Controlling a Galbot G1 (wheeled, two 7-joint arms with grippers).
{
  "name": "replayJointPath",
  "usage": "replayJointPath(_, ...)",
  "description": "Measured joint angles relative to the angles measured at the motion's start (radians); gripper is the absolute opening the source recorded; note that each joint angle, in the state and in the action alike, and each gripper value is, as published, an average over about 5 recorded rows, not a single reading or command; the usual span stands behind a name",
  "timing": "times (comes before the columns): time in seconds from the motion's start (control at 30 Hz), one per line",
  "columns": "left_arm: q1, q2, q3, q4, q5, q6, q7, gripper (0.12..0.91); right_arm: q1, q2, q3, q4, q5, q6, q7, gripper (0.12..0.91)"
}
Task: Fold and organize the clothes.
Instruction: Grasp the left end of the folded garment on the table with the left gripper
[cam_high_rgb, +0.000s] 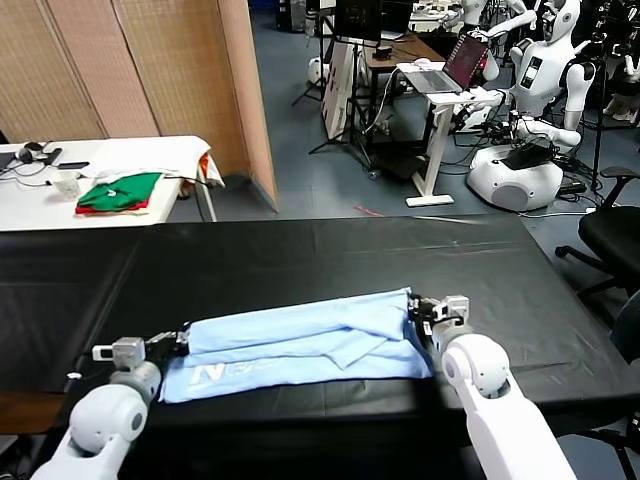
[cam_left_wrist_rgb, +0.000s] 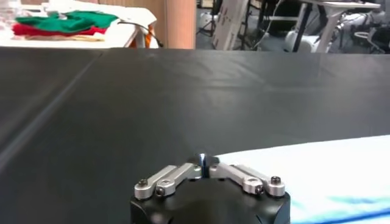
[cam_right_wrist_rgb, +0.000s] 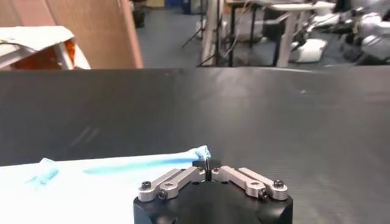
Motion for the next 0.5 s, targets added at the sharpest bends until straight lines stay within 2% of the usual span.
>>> replayJointPath(0.03, 0.005, -0.002, -0.005, -0.007, 0.006, -0.008, -0.002, 0.481, -0.005, -0.005, 0.003, 0.009, 0.003, 0.0, -0.004, 0.679)
replayJointPath(0.13, 0.023, -0.008, -0.023, -0.028, 0.013, -0.021, -0.018, 0.67, -0.024, -0.023, 0.013, 0.043, 0.016, 0.001, -0.01, 0.835)
replayJointPath(0.23, 0.047, -0.018, -0.049, -0.055, -0.003, -0.022, -0.034, 0.831, -0.05, -0.043, 0.027, 0.081, 0.031, 0.003, -0.013, 0.897)
replayJointPath(0.33, 0.081, -0.037, -0.083, -0.091, -0.025, -0.024, -0.041, 0.896, -0.077, -0.057, 0.042, 0.114, 0.042, 0.008, -0.017, 0.905)
replayJointPath(0.5, 0.155, -0.091, -0.141, -0.154, -0.018, -0.041, -0.029, 0.907, -0.113, -0.063, 0.065, 0.155, 0.052, 0.013, -0.019, 0.907)
